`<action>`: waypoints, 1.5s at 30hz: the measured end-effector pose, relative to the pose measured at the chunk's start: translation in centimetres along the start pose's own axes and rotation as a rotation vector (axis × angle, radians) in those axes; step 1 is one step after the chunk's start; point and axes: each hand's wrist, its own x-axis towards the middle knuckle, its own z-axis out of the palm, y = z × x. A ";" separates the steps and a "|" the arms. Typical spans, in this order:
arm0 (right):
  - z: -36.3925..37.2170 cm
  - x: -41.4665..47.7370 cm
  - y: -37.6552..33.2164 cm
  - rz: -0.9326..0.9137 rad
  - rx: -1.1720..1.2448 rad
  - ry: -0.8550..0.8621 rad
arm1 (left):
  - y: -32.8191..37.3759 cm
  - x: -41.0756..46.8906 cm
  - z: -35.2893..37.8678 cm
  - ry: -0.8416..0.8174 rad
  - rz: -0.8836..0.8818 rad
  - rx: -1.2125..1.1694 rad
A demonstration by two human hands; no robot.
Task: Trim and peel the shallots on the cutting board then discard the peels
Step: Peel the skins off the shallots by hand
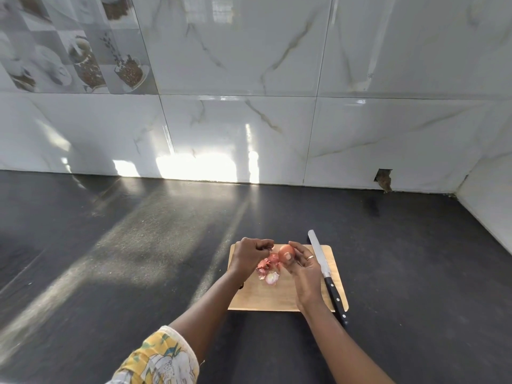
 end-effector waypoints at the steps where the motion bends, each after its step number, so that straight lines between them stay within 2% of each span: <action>1: 0.0 0.0 0.0 0.018 0.027 -0.001 | 0.0 0.0 0.0 0.002 0.005 0.016; 6: -0.3 0.0 -0.4 0.090 0.095 -0.033 | 0.4 -0.2 0.0 0.012 0.034 0.070; 11: -0.5 0.4 -0.5 0.100 0.029 -0.062 | 0.7 -0.4 0.1 0.013 0.039 0.099; 17: 0.1 0.5 0.8 0.210 -0.033 -0.114 | 0.9 -0.9 1.0 -0.005 0.014 0.068; 22: -0.2 0.1 0.4 0.116 -0.342 -0.120 | 0.8 -1.0 1.2 -0.046 -0.003 0.059; 23: -0.3 0.2 0.5 0.113 -0.333 -0.098 | 0.7 -1.2 1.1 -0.063 -0.001 0.054; 26: -0.1 0.0 0.1 0.189 -0.077 -0.091 | 0.7 -1.4 0.9 -0.108 0.003 0.009; 28: 0.0 -0.1 -0.1 0.225 0.004 -0.090 | 0.7 -1.3 0.8 -0.113 0.029 0.007; 39: -0.1 -0.8 -1.2 0.262 0.029 -0.068 | 1.1 -0.8 0.3 0.053 0.148 0.114; 45: -0.9 -0.6 -1.3 0.273 0.144 -0.039 | 0.4 -0.6 0.5 0.063 0.153 0.265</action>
